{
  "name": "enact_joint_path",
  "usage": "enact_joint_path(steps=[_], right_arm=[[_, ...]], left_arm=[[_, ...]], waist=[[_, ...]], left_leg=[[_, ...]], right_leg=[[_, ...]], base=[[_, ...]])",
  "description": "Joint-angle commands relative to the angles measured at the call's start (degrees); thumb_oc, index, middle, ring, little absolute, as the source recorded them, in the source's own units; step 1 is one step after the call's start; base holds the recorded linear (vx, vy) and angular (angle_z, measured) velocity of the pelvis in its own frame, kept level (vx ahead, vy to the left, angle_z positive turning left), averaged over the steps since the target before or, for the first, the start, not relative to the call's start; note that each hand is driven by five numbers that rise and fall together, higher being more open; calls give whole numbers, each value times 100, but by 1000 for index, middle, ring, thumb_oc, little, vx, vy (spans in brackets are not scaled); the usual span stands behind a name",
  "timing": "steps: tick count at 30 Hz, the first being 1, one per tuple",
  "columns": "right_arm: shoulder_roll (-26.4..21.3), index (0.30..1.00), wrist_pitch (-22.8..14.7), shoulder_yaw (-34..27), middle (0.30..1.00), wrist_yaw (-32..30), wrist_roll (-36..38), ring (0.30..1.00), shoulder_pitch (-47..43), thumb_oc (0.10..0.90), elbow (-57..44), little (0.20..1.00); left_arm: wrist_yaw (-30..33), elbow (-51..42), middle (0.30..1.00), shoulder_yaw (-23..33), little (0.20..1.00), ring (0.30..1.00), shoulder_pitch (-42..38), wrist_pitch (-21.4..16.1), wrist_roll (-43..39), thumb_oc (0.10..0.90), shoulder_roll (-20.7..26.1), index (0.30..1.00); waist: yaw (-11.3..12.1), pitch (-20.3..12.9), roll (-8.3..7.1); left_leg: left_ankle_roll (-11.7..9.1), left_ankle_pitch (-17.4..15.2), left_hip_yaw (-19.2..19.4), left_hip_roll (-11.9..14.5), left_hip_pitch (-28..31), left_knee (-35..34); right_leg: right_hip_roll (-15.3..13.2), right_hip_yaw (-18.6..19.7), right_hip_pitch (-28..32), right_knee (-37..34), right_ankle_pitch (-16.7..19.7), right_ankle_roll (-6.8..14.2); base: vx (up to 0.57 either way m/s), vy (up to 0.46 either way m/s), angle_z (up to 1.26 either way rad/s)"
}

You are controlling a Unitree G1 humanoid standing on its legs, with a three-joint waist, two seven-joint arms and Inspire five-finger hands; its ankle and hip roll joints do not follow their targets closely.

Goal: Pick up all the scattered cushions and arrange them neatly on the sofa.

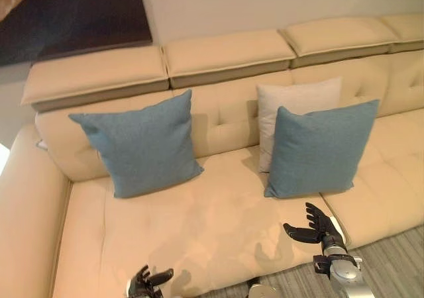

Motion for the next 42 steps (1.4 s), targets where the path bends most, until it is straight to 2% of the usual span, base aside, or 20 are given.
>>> enact_joint_path(steps=[1,6,8,10,11,16,19,22,23,25,29,30,32,33,34,35,36,37,39,42], right_arm=[[-158,900,-356,-244,900,-271,-63,900,-474,800,-157,900],[93,900,-326,-248,900,-351,-73,900,-313,800,-48,900],[223,900,-315,-212,900,-407,-33,900,-343,800,-14,900],[318,900,-309,-232,900,-464,-49,900,-209,800,-88,900],[322,900,-306,-235,900,-464,-51,900,-205,800,-93,900],[384,900,-261,-270,900,-534,-173,900,-156,800,-76,900],[357,900,-223,-201,900,-568,-267,900,-300,800,-64,900],[305,900,-155,-133,900,-542,-358,900,-378,800,-107,900],[223,900,-78,-59,900,-503,-508,900,-414,800,-190,900],[220,900,-56,-66,900,-508,-507,900,-399,800,-190,900],[195,900,-93,-82,900,-554,-534,900,-217,800,-324,900],[193,900,-90,-83,900,-555,-534,900,-211,800,-330,900],[174,900,-106,-83,900,-631,-586,900,-3,800,-346,900],[118,900,-77,-47,900,-657,-674,900,110,800,-404,900],[117,900,-72,-52,900,-658,-677,900,116,800,-411,900],[116,900,-72,-53,900,-658,-677,900,118,800,-413,900],[83,900,-60,-59,900,-698,-679,900,136,800,-437,900],[87,900,-43,-72,900,-720,-659,900,164,800,-498,900],[51,900,-23,-11,900,-748,-696,900,74,800,-476,900],[-29,900,-51,77,900,-828,-716,900,-140,800,-360,900]], left_arm=[[-65,222,900,-151,900,900,-193,-194,-5,800,159,900],[-31,557,900,-221,900,900,-385,-44,283,800,113,900],[-2,571,900,-253,900,900,-558,-42,228,800,118,900],[-7,590,900,-375,900,900,-612,-2,307,800,110,900],[-6,589,900,-377,900,900,-611,-2,306,800,113,900],[52,510,900,-367,900,900,-545,43,249,800,57,900],[98,513,900,-321,900,900,-526,68,175,800,23,900],[122,493,900,-294,900,900,-538,82,224,800,31,900],[166,328,900,-318,900,900,-554,8,265,800,84,900],[169,292,900,-331,900,900,-534,7,269,800,97,900],[204,158,900,-456,900,900,-615,-120,304,800,84,900],[207,152,900,-459,900,900,-609,-119,303,800,82,900],[193,-34,900,-523,900,900,-556,-161,152,800,6,900],[196,-159,900,-549,900,900,-530,-184,-47,800,-50,900],[197,-163,900,-555,900,900,-527,-183,-52,800,-52,900],[197,-163,900,-557,900,900,-526,-183,-52,800,-53,900],[203,-186,900,-565,900,900,-492,-215,-176,800,-89,900],[217,-212,900,-587,900,900,-481,-225,-272,800,-122,900],[285,-191,900,-627,900,900,-441,-261,-358,800,-216,900],[274,-120,900,-675,900,900,-414,-261,-386,800,-266,900]], waist=[[-145,-80,-113],[-218,42,-235],[-217,156,-189],[-116,233,-92],[-114,221,-105],[165,27,50],[344,-134,117],[405,-164,131],[430,-248,106],[445,-261,102],[230,-237,168],[240,-234,179],[102,-139,257],[123,-23,266],[128,-14,286],[127,-12,292],[166,47,251],[197,89,214],[390,188,106],[590,210,206]], left_leg=[[110,-601,-618,-399,941,-447],[249,-536,-317,-486,968,-743],[274,-354,-200,-378,820,-795],[350,-125,158,-214,632,-889],[353,-100,161,-228,618,-901],[352,147,1050,108,394,-915],[248,75,1701,382,360,-808],[243,30,2068,520,356,-688],[161,84,2519,796,221,-458],[114,123,2572,862,214,-417],[-277,575,2803,1447,254,-324],[-298,589,2807,1475,259,-318],[-567,1212,2832,2046,337,-1],[-678,1735,2527,2374,252,435],[-710,1746,2503,2418,240,467],[-716,1745,2496,2429,236,476],[-675,1859,2231,2408,162,715],[-560,1705,1862,2305,21,984],[-222,1189,1098,1351,-522,1146],[-61,828,958,679,-821,397]], right_leg=[[581,-251,-707,698,-506,126],[292,-372,-911,477,-21,460],[210,-552,-934,574,-223,478],[66,-888,-631,1234,-694,269],[54,-882,-648,1225,-678,268],[-404,-1621,116,1710,-1090,159],[-928,-2243,478,1751,-989,313],[-1220,-2484,596,1755,-764,406],[-1376,-2674,914,1407,-591,539],[-1305,-2585,905,1295,-577,541],[-620,-2193,833,774,-1181,402],[-594,-2186,834,773,-1192,383],[-73,-2003,880,621,-1481,128],[263,-1723,962,508,-1579,-82],[301,-1725,975,497,-1585,-103],[312,-1728,979,493,-1585,-108],[390,-1599,1016,437,-1575,-188],[418,-1495,1030,384,-1561,-223],[435,-1046,960,265,-1407,-248],[617,-610,1090,36,-1448,-220]], base=[[-312,126,-21],[-262,76,-16],[-389,6,-32],[-446,28,-75],[-361,40,-120],[-231,-34,-111],[-92,-141,-148],[-96,-215,-150],[-134,-409,-122],[-84,-329,-87],[-55,-459,-113],[2,-434,-59],[53,-569,-31],[76,-468,-49],[52,-291,-59],[8,-165,-124],[15,-227,-109],[-25,-312,-100],[-4,-230,-72],[190,-128,-122]])
